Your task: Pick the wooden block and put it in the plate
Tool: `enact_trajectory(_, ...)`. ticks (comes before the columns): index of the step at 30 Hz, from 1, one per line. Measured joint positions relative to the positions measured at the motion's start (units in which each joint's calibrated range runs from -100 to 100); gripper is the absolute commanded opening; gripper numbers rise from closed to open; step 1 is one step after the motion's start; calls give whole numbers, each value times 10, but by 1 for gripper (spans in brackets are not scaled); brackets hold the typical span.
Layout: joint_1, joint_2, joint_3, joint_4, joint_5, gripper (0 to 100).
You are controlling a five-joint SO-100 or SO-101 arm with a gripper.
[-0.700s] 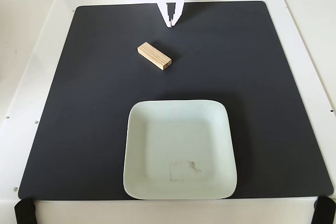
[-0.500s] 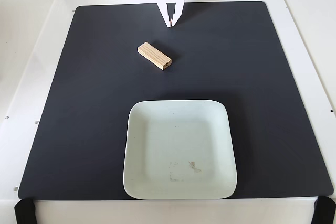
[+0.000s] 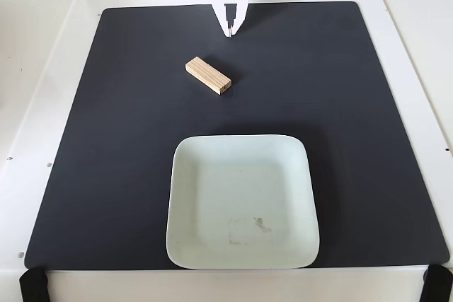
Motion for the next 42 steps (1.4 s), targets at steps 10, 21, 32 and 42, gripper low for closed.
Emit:
enact_trajectory(10,0,0,0,0,0,1)
enact_trajectory(21,0,0,0,0,0,1)
enact_trajectory(32,-5,0,0,0,0,1)
enact_trajectory(42,-4,0,0,0,0,1)
